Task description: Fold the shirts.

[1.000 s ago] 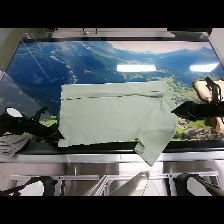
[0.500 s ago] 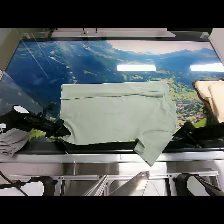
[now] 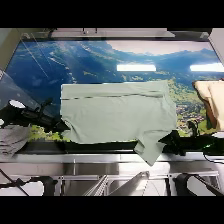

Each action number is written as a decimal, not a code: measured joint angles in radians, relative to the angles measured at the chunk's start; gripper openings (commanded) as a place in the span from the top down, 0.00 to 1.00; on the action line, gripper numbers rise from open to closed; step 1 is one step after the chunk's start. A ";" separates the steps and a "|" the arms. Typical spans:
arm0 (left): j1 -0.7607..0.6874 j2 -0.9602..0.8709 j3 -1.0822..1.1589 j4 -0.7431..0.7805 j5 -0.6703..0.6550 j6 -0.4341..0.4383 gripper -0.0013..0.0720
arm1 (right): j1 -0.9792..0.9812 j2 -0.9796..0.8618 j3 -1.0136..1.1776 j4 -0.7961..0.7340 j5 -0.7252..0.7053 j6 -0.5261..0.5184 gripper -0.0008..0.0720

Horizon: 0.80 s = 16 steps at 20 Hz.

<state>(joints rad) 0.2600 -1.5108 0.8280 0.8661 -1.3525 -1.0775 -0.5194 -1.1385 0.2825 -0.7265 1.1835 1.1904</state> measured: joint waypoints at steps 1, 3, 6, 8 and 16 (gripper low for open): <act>0.000 0.000 0.001 -0.001 -0.003 -0.002 0.96 | 0.000 -0.014 -0.006 0.021 -0.023 -0.040 0.88; 0.000 0.000 0.002 -0.003 -0.009 -0.002 0.96 | -0.001 -0.027 -0.006 0.075 -0.046 -0.107 0.97; 0.012 0.001 0.004 -0.003 -0.032 -0.003 0.96 | -0.002 -0.024 0.031 0.123 0.017 -0.163 0.97; 0.039 0.015 0.004 0.008 -0.048 -0.012 0.96 | -0.002 -0.007 0.097 0.139 0.059 -0.167 0.97; 0.185 0.127 0.013 0.039 -0.043 -0.029 0.96 | 0.073 -0.112 0.515 0.178 0.072 -0.128 0.97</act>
<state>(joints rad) 0.4446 -1.3838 0.8413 0.9054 -1.3956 -1.1061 -0.4461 -1.2507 0.7979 -0.5484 1.2552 1.0622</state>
